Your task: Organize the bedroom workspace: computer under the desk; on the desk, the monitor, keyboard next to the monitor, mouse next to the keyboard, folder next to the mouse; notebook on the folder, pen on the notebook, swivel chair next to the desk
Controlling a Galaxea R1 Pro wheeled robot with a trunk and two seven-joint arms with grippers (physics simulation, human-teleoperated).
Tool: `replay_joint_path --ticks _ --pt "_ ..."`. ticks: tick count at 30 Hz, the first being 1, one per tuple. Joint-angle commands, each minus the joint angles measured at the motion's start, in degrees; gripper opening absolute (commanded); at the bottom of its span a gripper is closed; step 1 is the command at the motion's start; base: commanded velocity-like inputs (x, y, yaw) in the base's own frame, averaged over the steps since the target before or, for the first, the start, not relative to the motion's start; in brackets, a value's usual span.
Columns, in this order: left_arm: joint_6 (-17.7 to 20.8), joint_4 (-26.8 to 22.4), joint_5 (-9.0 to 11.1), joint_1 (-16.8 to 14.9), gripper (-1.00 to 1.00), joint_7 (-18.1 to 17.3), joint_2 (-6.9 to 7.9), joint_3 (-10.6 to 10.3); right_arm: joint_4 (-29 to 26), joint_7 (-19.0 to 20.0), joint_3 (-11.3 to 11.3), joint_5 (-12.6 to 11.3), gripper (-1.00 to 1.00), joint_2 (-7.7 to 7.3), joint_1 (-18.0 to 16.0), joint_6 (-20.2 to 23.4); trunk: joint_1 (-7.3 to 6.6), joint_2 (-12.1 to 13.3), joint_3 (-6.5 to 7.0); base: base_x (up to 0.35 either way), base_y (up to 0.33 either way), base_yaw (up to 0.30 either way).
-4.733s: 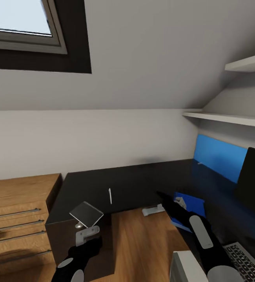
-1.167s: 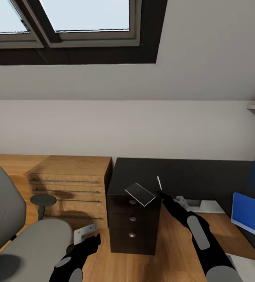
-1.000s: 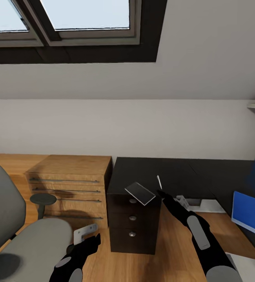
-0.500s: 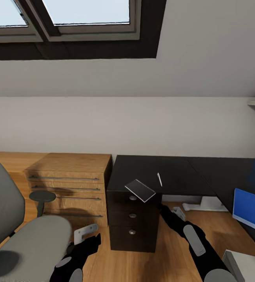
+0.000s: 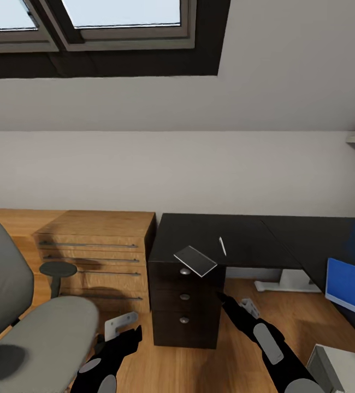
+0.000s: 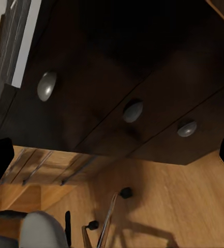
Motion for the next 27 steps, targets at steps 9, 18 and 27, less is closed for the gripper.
replay_joint_path --ticks 9,18,27 --pt "0.06 -0.08 0.6 -0.02 1.0 0.54 -0.06 -0.05 3.09 6.47 -0.14 -0.21 1.0 -1.2 -0.2 0.4 1.98 -3.65 -1.67 0.0 0.0 0.0" --pt "0.06 -0.08 0.6 -0.02 1.0 0.54 -0.07 -0.08 6.83 19.02 -0.33 -0.77 1.0 -2.61 -0.43 4.02 3.96 -7.26 -3.29 0.0 0.0 0.0" --pt "0.06 -0.08 0.6 -0.02 1.0 0.5 -0.07 -0.05 7.1 24.81 -0.56 -4.98 1.0 -3.29 -0.45 10.78 5.28 -9.67 -4.36 0.0 0.0 0.0"
